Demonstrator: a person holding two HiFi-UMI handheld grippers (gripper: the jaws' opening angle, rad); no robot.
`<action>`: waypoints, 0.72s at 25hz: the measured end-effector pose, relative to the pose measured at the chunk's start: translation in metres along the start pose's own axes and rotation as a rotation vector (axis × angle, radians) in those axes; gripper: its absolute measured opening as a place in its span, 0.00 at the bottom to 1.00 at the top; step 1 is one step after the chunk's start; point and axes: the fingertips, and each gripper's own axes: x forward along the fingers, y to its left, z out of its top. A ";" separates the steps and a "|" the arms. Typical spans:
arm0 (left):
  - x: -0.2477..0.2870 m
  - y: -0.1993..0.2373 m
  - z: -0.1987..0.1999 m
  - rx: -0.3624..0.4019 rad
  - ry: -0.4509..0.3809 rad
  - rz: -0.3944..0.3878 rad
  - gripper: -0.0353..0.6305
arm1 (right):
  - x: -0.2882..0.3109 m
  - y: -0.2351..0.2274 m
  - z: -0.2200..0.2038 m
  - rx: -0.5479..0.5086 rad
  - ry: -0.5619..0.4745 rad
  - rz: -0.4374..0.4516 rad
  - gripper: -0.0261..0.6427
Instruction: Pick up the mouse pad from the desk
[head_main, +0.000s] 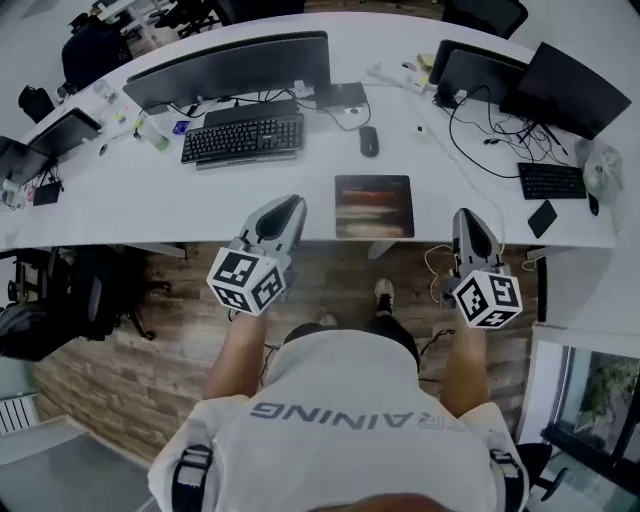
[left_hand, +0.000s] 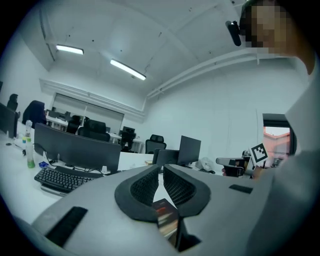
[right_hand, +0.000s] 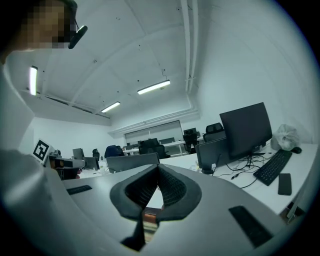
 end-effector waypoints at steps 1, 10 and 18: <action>0.005 0.002 0.001 -0.004 -0.004 0.025 0.13 | 0.012 -0.005 0.000 -0.001 0.010 0.027 0.07; 0.056 0.012 0.005 -0.040 -0.023 0.275 0.13 | 0.125 -0.058 0.008 -0.046 0.105 0.261 0.07; 0.068 0.012 -0.020 -0.108 0.002 0.413 0.13 | 0.172 -0.070 -0.027 -0.100 0.259 0.393 0.07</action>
